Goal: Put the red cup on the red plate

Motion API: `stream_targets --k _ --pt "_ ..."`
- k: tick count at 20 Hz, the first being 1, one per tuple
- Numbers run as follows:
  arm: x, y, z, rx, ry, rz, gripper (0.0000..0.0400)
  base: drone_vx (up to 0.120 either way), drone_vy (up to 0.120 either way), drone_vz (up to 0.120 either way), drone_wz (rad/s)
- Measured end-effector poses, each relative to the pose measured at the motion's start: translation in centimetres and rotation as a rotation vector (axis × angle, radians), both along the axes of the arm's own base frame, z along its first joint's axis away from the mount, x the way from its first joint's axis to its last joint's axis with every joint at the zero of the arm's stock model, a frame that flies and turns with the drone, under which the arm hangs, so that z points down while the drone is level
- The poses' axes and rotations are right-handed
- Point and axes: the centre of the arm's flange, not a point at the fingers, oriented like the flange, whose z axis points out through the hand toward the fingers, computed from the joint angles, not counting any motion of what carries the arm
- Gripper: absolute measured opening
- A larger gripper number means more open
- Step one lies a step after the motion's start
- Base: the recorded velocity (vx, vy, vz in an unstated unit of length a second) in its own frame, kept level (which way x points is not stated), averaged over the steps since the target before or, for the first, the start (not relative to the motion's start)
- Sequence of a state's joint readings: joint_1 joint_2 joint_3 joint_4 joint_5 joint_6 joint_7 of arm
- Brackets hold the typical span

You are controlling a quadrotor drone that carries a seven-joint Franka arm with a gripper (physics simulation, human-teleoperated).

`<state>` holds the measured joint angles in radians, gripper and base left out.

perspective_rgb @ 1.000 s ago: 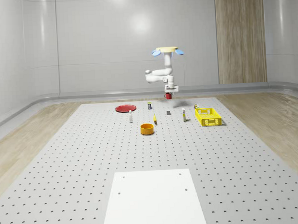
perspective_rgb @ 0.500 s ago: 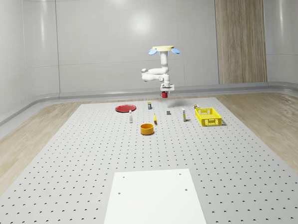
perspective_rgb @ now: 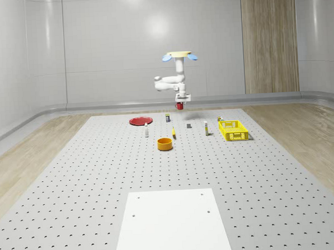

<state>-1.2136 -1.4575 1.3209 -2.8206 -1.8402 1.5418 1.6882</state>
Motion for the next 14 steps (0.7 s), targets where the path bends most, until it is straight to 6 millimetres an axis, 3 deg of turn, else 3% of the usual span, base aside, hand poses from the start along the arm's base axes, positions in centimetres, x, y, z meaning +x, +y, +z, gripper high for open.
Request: stream_targets --k 14 --pt "0.0 0.0 0.0 0.0 0.0 0.0 0.0099 0.0 -0.12 0.0 0.0"
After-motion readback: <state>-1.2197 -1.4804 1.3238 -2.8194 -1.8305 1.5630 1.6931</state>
